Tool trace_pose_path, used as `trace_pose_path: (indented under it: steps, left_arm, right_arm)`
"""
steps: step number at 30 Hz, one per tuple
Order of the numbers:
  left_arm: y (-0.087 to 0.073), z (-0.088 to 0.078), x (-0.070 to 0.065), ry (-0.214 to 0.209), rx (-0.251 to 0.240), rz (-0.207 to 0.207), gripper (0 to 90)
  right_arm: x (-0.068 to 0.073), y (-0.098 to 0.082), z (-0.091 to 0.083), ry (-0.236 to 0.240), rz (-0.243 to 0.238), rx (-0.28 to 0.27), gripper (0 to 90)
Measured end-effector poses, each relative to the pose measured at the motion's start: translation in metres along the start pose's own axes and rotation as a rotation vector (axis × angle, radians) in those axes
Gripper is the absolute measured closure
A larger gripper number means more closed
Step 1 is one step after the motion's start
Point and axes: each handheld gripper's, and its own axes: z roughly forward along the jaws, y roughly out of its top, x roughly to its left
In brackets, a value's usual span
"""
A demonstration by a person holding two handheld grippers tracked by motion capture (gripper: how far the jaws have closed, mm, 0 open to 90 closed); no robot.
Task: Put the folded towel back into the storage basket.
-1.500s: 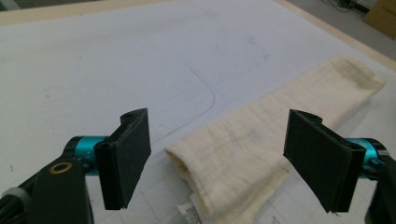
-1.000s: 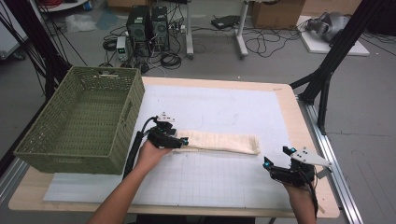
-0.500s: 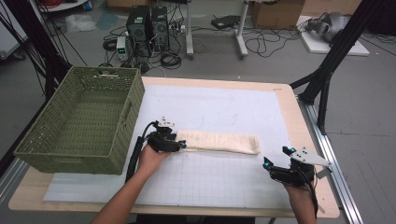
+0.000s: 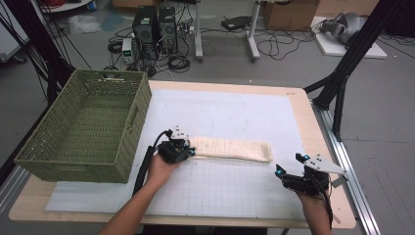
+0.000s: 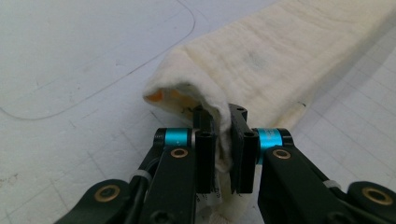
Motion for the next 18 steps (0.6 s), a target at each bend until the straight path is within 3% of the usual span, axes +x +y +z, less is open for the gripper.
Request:
trace_pose_path:
  steps: [2,5,7,9,18]
  left_arm:
    - [-0.003,-0.001,0.0,0.0,-0.032,0.002,82.5]
    - [-0.005,-0.003,0.0,-0.004,-0.051,-0.008,82.4]
    - [-0.005,-0.005,0.0,-0.008,-0.062,0.006,82.5]
    - [-0.003,-0.009,-0.001,-0.013,-0.1,-0.003,82.5]
    - [-0.001,-0.019,-0.002,-0.041,-0.15,0.006,82.4]
  right_arm:
    - [0.0,0.0,0.001,-0.016,0.004,0.001,15.0]
    - [0.0,0.0,0.004,-0.01,-0.003,0.002,15.0]
    - [0.001,0.0,0.005,-0.009,-0.004,0.003,15.0]
    - [0.002,0.001,0.006,-0.006,-0.003,-0.002,15.0]
    - [0.002,0.006,0.023,0.021,0.013,0.005,15.7]
